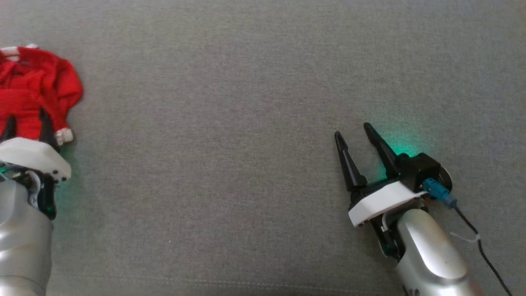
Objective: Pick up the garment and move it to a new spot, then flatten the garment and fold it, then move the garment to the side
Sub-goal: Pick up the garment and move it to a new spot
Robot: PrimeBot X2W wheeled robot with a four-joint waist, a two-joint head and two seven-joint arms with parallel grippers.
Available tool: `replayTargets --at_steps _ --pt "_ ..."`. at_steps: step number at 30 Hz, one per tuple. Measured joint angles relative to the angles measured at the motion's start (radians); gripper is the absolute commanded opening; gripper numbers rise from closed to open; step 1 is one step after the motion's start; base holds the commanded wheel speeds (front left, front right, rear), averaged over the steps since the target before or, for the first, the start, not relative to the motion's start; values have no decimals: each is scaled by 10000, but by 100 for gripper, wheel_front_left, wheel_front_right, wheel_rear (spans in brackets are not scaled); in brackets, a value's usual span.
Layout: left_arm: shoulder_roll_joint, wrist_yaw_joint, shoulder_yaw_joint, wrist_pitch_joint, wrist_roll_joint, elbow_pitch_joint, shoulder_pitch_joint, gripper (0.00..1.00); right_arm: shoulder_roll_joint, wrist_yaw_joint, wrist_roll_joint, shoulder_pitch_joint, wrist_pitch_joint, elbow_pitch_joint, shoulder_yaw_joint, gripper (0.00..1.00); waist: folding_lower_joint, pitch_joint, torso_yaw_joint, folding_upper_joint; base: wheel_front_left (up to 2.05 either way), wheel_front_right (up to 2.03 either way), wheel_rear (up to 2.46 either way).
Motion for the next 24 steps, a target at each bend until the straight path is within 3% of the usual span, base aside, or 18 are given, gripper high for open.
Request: replayTargets --at_steps 4,5,6,13,24 --pt "59 0 -334 445 -272 560 -240 100 4 0 -69 -151 -10 -73 -31 100 0 192 -191 0 0 0 0" --pt "86 0 -387 431 -284 660 -303 35 4 0 -67 -153 -8 -52 -36 100 -1 165 -189 0 0 0 0" --pt "104 0 -410 357 -286 725 -353 0 4 0 -65 -152 -8 -19 -40 100 -2 130 -183 0 0 0 0" --pt "136 0 -1175 -665 -314 153 -540 0 -12 0 132 -108 -6 276 -54 100 -1 -269 -142 0 0 0 0" --pt "23 2 -4328 -1262 -1728 -2972 -1034 0 -12 0 859 424 -4 336 19 100 -3 -1389 -705 0 0 0 0"
